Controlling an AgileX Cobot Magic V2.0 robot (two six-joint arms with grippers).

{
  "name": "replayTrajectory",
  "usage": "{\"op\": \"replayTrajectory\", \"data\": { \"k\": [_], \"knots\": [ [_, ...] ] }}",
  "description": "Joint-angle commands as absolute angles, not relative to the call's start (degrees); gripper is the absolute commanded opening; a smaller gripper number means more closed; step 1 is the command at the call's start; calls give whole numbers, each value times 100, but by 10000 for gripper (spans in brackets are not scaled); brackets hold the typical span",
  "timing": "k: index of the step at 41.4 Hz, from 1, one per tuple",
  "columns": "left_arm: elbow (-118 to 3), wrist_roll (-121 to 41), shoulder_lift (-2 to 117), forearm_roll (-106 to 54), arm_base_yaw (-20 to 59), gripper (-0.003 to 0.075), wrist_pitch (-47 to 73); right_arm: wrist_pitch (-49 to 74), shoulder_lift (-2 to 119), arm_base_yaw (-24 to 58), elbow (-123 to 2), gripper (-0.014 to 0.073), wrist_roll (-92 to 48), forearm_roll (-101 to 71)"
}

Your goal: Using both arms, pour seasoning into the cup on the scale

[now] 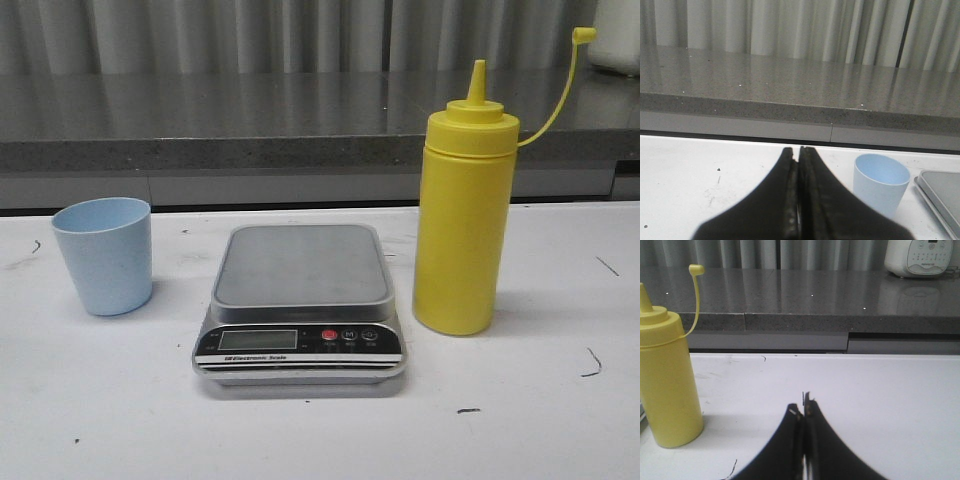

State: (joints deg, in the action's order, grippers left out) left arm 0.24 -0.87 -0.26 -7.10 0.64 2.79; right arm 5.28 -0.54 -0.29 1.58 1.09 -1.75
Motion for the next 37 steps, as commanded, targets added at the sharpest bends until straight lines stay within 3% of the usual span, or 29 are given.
{"op": "replayTrajectory", "data": {
  "k": [1,37],
  "knots": [
    [160,-46,-124,-743,57,-20,-140,47,-156,-26,121,-117,77,-181],
    [149,-46,-124,-743,57,-20,-518,-163,-156,-32,121,-117,65,-169]
  ]
}}
